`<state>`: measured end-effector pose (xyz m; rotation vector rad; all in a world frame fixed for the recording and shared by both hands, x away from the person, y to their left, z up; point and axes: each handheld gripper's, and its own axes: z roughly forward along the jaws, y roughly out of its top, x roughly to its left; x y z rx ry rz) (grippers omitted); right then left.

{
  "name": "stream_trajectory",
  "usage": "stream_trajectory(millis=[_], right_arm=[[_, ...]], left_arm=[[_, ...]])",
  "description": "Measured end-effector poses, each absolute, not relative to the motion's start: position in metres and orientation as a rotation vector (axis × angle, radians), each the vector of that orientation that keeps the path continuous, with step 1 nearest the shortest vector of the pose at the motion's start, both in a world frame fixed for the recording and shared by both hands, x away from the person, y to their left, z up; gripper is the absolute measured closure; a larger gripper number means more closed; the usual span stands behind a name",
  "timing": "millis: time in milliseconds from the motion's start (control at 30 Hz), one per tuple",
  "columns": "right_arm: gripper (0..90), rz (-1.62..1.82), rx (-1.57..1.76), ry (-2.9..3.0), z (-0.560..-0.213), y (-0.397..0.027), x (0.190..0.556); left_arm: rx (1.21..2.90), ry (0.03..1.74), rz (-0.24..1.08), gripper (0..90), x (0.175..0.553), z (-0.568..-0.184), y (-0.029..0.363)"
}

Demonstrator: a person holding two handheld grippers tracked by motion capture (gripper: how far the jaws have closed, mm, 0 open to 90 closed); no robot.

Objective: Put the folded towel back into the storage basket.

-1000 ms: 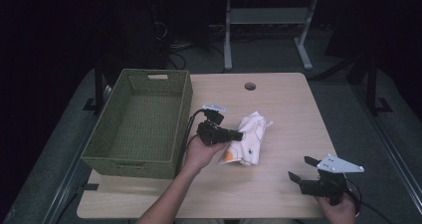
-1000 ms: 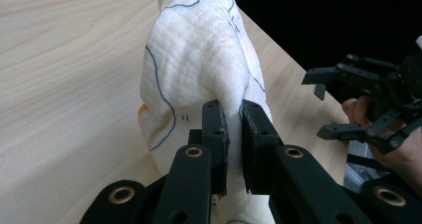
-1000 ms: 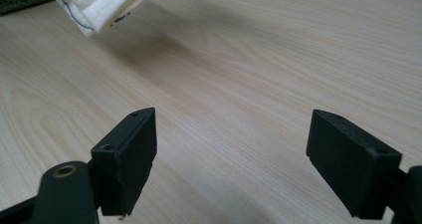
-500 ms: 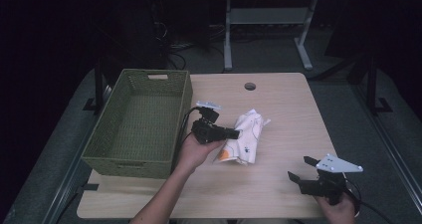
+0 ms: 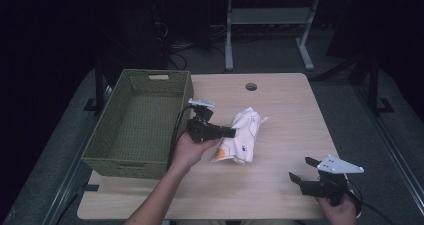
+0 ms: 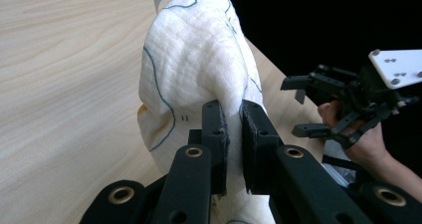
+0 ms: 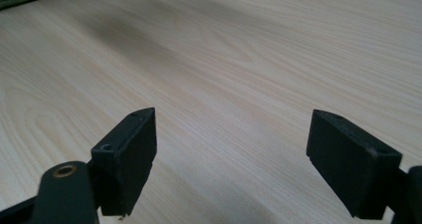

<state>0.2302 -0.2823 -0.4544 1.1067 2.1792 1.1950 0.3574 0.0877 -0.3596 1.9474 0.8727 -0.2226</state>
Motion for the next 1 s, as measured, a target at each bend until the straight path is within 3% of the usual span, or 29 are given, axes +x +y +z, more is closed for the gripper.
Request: stream_trajectory(millis=[1000], right_arm=[[19.3,1.186,1.111,2.185,-0.456,-0.281,0.232]], left_arm=[[1.921,0.865,-0.248,82.5,0.359,-0.340,0.110]])
